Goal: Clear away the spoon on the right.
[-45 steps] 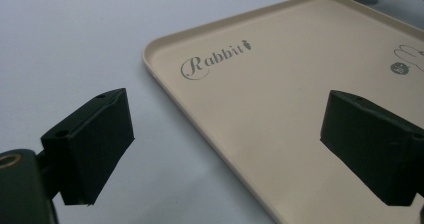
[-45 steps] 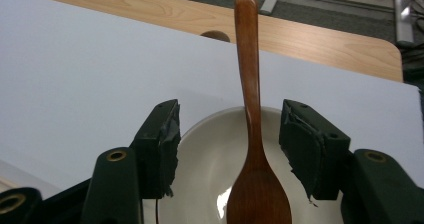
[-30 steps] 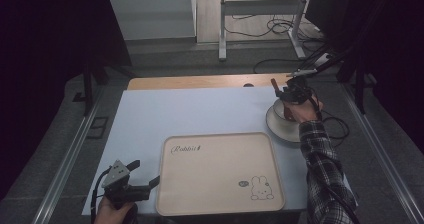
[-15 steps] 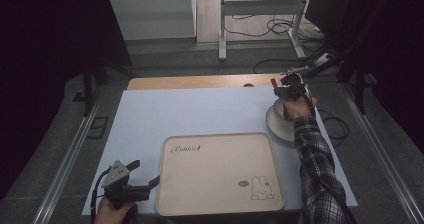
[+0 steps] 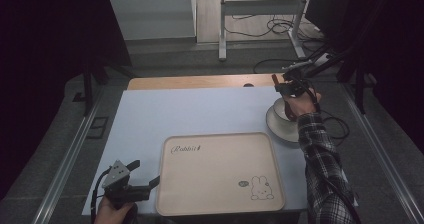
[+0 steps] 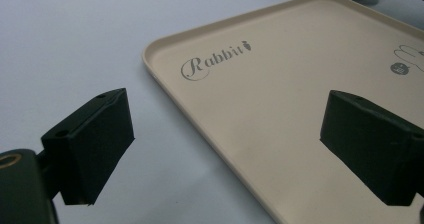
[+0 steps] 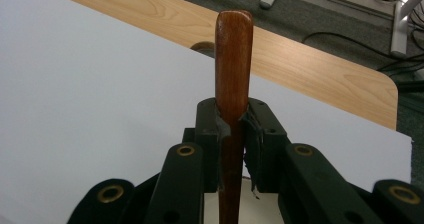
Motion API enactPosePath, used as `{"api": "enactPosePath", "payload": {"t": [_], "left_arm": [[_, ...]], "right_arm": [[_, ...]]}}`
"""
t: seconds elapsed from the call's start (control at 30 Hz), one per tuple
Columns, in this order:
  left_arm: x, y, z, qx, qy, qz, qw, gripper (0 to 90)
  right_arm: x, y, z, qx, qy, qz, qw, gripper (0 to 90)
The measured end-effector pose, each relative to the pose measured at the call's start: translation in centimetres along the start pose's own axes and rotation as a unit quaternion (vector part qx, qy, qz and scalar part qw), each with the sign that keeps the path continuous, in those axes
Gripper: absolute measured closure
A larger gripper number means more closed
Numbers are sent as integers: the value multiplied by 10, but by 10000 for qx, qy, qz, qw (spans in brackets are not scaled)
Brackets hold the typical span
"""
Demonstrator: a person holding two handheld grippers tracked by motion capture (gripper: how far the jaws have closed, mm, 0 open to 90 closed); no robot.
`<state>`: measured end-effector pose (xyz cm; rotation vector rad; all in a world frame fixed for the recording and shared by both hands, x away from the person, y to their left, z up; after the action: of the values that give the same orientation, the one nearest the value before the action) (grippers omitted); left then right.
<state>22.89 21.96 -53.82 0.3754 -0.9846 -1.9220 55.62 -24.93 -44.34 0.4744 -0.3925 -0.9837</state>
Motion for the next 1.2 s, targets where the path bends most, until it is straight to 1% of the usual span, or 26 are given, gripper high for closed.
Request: {"api": "enactPosePath", "payload": {"t": [0.03, 0.07, 0.1, 0.23, 0.27, 0.3, 0.33, 0.47, 0.6, 0.63, 0.7, 0.87, 1.0, 1.03, 1.13, 1.2], "left_arm": [[0, 0, 0, -1, 0, -1, 10000, 66], [0, 0, 0, -1, 0, -1, 10000, 66], [0, 0, 0, -2, 2, -4, 10000, 66], [0, 0, 0, -5, 7, -12, 10000, 66], [0, 0, 0, -5, 7, -12, 10000, 66], [0, 0, 0, -8, 12, -21, 10000, 66], [0, 0, 0, -8, 12, -21, 10000, 66], [1, 0, 0, -12, 20, -30, 10000, 66], [1, 0, 0, -19, 26, -41, 10000, 66], [1, 0, 0, -22, 28, -43, 10000, 67], [1, 0, 0, -22, 29, -42, 10000, 66], [1, 0, 0, -25, 30, -49, 10000, 66], [1, 0, 0, -28, 31, -50, 10000, 67], [1, 0, 0, -29, 32, -52, 10000, 67], [1, 0, 0, -30, 34, -56, 10000, 67], [1, 0, 0, -31, 36, -61, 10000, 67]], "right_arm": [[-1, 2, 6, 7, 6, 21, 10000, 779], [-1, 2, 6, 7, 6, 21, 10000, 779], [-2, 5, 12, 26, 23, 62, 10000, 779], [-6, 9, 25, -5, 88, 130, 9999, 780], [-6, 9, 25, -5, 88, 130, 9999, 780], [-8, 11, 31, -42, 119, 153, 9998, 779], [-8, 11, 31, -42, 119, 153, 9998, 779], [-15, 12, 42, -152, 163, 221, 9995, 779], [-19, 10, 46, -246, 192, 255, 9992, 779], [-23, 8, 49, -302, 241, 282, 9989, 779], [-24, 7, 50, -312, 240, 296, 9988, 779], [-33, 0, 58, -412, 295, 339, 9981, 779], [-42, -6, 64, -469, 377, 405, 9974, 780], [-46, -9, 66, -485, 426, 435, 9970, 779], [-50, -12, 68, -516, 446, 450, 9967, 779], [-56, -17, 71, -568, 489, 492, 9960, 780]]}}
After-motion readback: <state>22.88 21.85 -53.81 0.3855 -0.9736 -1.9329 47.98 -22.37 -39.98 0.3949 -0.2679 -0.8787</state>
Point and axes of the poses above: each handheld gripper's, and its own axes: z roughly backward along the jaws, y roughly out of its top, x roughly to its right, the point moved 4 cm from there along -z, roughly forward along the jaws, and after that the axes turned 12 degrees about -x, right-handed, at the moved point
